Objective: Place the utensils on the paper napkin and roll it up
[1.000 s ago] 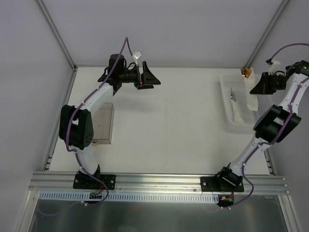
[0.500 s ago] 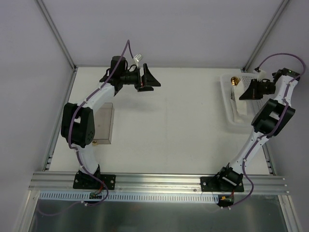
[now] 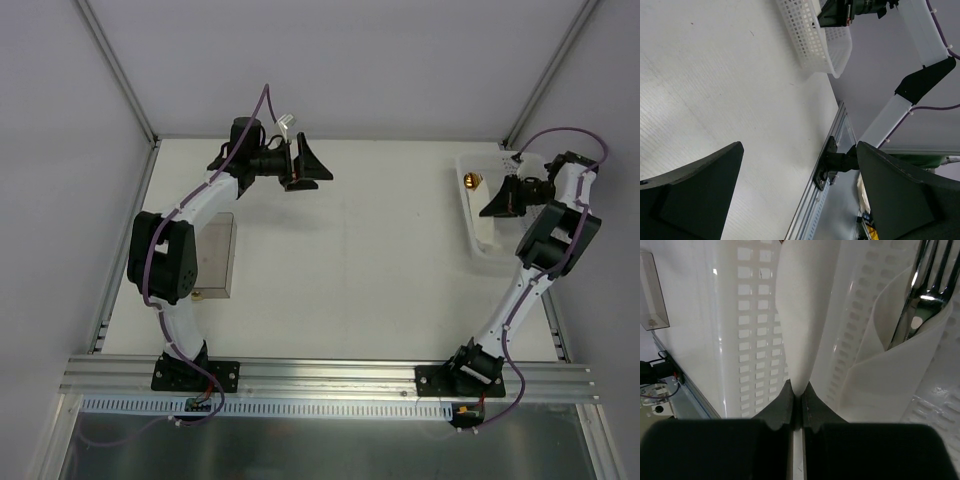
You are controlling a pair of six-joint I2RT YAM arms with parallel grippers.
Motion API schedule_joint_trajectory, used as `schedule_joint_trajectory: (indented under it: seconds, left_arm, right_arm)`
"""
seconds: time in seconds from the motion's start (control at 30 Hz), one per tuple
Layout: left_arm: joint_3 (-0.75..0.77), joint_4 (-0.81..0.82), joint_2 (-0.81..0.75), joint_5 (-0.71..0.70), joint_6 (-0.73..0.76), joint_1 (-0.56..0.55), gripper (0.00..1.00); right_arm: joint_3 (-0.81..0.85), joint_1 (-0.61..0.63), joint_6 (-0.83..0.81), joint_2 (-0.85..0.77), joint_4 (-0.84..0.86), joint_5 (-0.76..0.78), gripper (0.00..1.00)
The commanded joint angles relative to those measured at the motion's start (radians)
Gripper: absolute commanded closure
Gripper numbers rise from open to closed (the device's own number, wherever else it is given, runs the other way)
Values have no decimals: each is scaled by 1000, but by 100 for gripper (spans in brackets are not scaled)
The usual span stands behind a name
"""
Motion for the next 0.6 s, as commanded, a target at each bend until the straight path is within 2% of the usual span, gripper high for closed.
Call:
schedule_joint_trajectory:
  seconds: [0.0, 0.57]
  left_arm:
    - [-5, 21, -1, -5, -2, -6, 1]
    - [-11, 23, 9, -11, -9, -5, 1]
  right_arm:
    - [-19, -3, 52, 13, -215, -37, 100]
    - [-126, -6, 71, 39, -148, 81, 100]
